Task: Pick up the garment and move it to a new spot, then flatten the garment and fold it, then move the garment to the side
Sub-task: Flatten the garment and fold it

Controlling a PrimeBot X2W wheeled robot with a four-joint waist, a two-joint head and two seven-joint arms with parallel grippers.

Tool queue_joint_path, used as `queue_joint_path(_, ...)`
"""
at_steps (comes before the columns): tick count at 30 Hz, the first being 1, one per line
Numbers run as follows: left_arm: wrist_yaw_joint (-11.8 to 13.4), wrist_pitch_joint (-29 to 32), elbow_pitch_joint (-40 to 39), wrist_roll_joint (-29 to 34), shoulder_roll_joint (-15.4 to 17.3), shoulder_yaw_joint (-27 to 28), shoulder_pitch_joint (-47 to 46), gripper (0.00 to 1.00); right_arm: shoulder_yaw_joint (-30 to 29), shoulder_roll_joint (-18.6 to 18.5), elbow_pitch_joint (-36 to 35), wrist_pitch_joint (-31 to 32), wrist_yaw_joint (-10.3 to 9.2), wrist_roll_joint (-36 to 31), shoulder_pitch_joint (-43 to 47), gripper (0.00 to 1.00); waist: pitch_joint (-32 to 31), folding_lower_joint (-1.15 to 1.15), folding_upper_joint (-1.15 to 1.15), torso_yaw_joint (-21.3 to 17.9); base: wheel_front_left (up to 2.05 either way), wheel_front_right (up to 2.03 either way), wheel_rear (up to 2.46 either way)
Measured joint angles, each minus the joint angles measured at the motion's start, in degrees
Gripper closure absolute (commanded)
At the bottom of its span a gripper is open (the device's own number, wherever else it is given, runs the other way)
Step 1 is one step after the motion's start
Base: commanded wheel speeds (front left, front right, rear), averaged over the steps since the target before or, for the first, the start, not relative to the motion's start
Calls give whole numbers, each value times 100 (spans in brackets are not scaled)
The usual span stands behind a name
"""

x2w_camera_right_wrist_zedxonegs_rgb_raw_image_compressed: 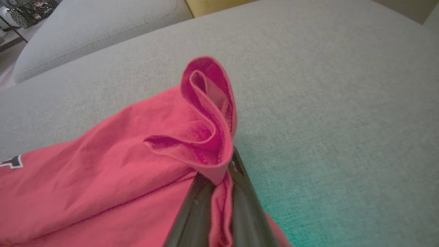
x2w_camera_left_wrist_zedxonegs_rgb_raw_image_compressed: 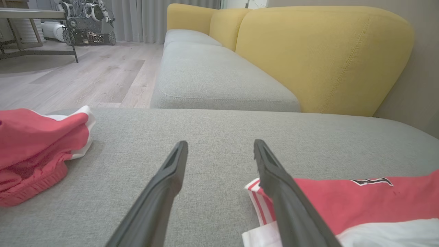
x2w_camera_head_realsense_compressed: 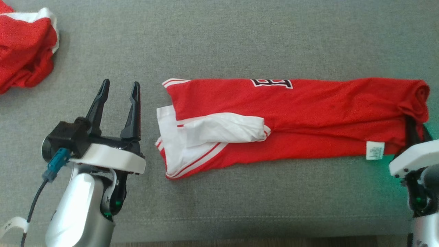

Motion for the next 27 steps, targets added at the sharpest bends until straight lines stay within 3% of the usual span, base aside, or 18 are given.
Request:
queue_joint_path(6, -15, -1, 73, 0, -42, 41, 131, 0, 349, -1, -644, 356, 0, 180, -8, 100, -206, 0, 0, -5, 0, 0, 0)
queue_joint_path(14, -22, 0, 189, 48, -91, 16, 352, 0, 1940, -21, -1463, 902, 0, 1959, 2, 100, -630, 0, 0, 59, 0, 0, 0)
queue_joint_path(18, -47, 0, 213, 48, -107, -15, 353, 0, 2902, -37, -1244, 826, 0, 2543, -4, 100, -717, 0, 0, 213, 0, 0, 0)
queue_joint_path(23, -78, 0, 249, 49, -157, -125, 347, 0, 4045, -53, -415, 286, -1, 3161, -334, 100, -688, 0, 0, 489, 0, 0, 0)
queue_joint_path(27, -121, 0, 265, 49, -231, -198, 328, 0, 4467, -65, 165, -157, -1, 3367, -772, 100, -606, 0, 0, 674, 0, 0, 0)
